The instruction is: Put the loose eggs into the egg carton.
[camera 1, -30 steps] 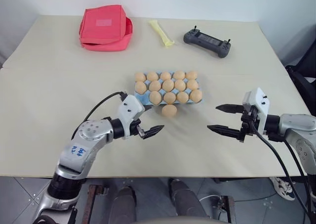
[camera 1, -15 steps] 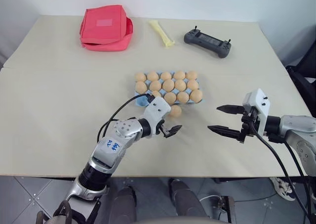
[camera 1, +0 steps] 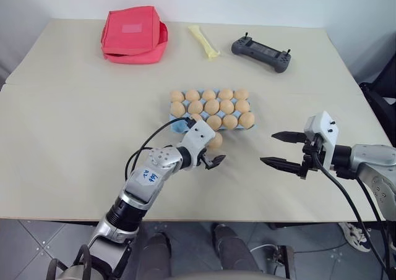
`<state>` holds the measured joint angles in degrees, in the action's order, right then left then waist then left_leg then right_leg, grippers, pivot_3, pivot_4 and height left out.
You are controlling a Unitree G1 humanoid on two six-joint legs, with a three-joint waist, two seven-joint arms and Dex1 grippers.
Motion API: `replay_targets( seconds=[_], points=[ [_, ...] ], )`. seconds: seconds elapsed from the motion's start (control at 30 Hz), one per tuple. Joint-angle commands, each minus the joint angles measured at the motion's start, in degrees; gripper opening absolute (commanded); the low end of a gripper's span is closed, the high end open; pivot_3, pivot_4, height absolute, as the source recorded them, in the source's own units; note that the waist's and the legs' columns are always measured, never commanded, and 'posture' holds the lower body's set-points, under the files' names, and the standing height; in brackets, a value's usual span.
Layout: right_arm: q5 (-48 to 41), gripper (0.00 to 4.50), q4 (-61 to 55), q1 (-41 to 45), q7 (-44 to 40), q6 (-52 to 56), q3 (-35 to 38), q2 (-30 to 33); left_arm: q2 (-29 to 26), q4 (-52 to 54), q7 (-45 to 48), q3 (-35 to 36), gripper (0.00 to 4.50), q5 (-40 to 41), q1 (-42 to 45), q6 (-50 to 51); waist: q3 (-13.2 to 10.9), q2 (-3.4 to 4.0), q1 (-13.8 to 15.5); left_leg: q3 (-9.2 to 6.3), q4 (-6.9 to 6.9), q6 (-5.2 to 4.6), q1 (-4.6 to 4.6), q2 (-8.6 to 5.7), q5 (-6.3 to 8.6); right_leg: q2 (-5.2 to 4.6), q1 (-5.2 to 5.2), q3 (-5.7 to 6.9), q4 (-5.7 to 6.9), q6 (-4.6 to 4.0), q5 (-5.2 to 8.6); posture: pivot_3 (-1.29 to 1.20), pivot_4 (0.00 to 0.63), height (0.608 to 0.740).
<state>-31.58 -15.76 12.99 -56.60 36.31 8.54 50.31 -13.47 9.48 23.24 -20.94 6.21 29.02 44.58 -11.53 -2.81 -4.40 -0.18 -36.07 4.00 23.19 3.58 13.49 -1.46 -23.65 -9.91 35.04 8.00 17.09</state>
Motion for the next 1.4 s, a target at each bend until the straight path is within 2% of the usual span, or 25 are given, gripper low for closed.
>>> replay_targets(
  seconds=[0.03,0.2,0.3,0.47,0.53,0.63,0.8,0.9,1.1,1.4],
  points=[
    [-0.6,4.5,-1.7,0.3,0.2,-0.3,1.7,0.6,1.8,-1.8,0.6,-1.0,4.48,-1.1,2.0,-3.6,0.0,0.0,0.0,0.0,0.0,0.0,0.0,0.0,0.0,0.0,0.0,0.0,0.0,0.0,0.0,0.0,0.15,0.74],
    [-0.5,4.5,-1.9,-0.2,0.4,-0.2,1.9,0.5,4.0,-6.5,0.2,-1.1,4.48,-2.2,2.1,-7.2,0.0,0.01,0.1,0.0,-0.02,0.0,0.0,0.0,0.0,0.0,0.01,0.0,0.0,0.01,0.0,0.0,0.15,0.74],
    [-0.6,4.5,-2.0,-0.5,0.6,-0.3,2.0,0.4,5.7,-8.5,-0.3,0.1,3.87,-2.3,1.6,-10.9,0.0,0.0,0.1,0.0,-0.03,0.0,0.0,0.0,0.0,0.0,0.01,0.0,0.0,0.01,-0.01,0.0,0.15,0.74],
    [-0.6,4.5,-1.8,-0.6,0.8,-0.6,1.8,0.2,6.4,-9.5,0.3,0.2,2.2,-2.6,1.3,-12.0,0.0,0.01,0.1,0.0,0.0,0.0,0.0,0.0,0.0,0.0,0.0,0.0,0.0,0.06,-0.03,0.0,0.15,0.74],
    [-0.5,4.5,-1.6,-0.5,0.8,-0.7,1.7,0.1,6.5,-9.5,0.4,0.3,1.85,-2.6,1.3,-12.4,0.0,0.01,0.2,0.0,-0.02,0.0,0.0,0.0,0.0,0.0,0.01,0.0,0.0,0.12,-0.06,0.0,0.15,0.74],
    [-0.4,4.5,-1.2,-0.3,0.6,-1.1,1.6,0.0,5.8,-7.4,1.0,0.7,1.82,-2.1,1.1,-11.4,0.0,0.01,0.2,0.0,-0.03,0.0,0.0,0.0,0.0,0.0,0.02,0.0,0.0,0.12,-0.06,0.0,0.15,0.74],
    [-0.3,4.5,-0.9,-0.6,0.4,-1.5,1.9,0.2,4.2,2.4,2.9,4.3,1.82,1.1,0.8,-9.2,0.0,0.01,0.1,0.0,0.02,0.0,0.0,0.0,0.0,0.0,0.0,0.0,0.0,0.15,-0.08,0.0,0.15,0.74],
    [-0.3,4.5,-0.6,-0.4,0.3,-1.5,1.9,0.2,4.0,6.3,1.8,9.1,1.82,3.4,1.5,-4.8,0.0,0.01,0.2,0.0,0.0,0.0,0.0,0.0,0.0,0.0,0.01,0.0,0.01,0.72,-0.39,0.0,0.15,0.74],
    [-0.2,4.5,0.3,0.8,0.2,-1.9,1.1,-0.1,1.9,3.5,-2.6,16.3,1.82,1.8,2.8,-6.1,0.0,0.01,0.1,0.0,-0.06,-0.02,0.0,0.0,-0.01,0.0,0.02,0.0,0.0,0.6,-0.33,0.0,0.15,0.74],
    [-0.4,4.5,1.3,2.3,-0.2,-2.1,0.8,-0.1,-1.9,0.9,-3.5,17.7,1.82,0.3,1.7,-7.2,0.0,0.01,0.2,0.0,0.0,0.0,0.01,0.0,0.0,0.0,0.01,0.0,0.0,0.74,-0.41,0.0,0.15,0.74]
  ],
)
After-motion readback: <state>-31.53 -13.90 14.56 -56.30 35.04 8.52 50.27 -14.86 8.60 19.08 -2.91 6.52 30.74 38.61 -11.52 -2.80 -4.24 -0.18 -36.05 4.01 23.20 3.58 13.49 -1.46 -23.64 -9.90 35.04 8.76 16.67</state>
